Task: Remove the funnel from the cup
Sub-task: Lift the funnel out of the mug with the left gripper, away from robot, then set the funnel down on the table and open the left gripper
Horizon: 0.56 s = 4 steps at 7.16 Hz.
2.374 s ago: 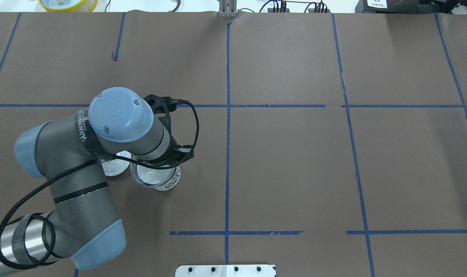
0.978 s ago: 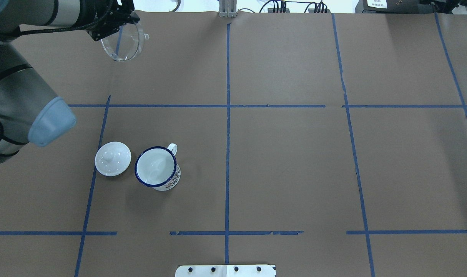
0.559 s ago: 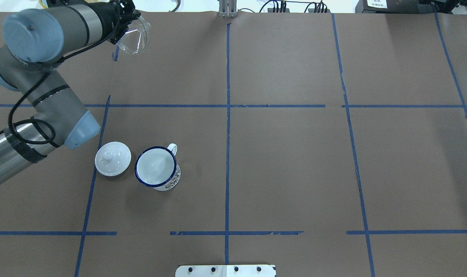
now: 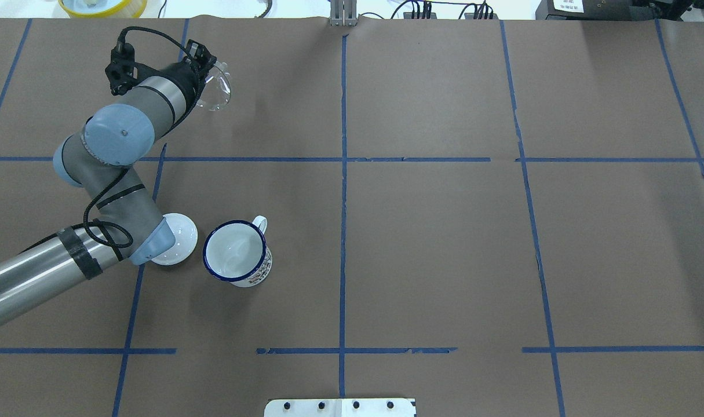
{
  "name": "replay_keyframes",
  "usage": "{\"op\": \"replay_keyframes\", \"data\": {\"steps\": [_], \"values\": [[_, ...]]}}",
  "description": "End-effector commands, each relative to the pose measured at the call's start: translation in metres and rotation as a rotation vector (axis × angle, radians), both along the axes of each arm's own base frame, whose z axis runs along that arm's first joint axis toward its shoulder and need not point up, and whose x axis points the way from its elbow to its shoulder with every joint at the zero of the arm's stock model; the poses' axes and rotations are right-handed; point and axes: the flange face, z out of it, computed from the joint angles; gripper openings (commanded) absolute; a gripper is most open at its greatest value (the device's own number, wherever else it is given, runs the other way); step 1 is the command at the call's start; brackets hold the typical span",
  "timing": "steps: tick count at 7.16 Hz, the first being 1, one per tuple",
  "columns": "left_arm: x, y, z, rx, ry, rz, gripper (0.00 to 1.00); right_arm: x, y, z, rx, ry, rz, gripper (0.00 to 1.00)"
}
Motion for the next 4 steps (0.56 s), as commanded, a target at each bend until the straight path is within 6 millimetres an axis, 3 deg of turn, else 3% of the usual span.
{"op": "replay_keyframes", "data": {"steps": [1,4], "values": [[0.025,0.015,0.006,-0.017,0.029,-0.045,0.0,0.0,0.0,0.0,0.0,0.0,0.0,1.0],[0.049,0.034,0.009,-0.011,0.013,-0.048,0.0,0.0,0.0,0.0,0.0,0.0,0.0,1.0]]}}
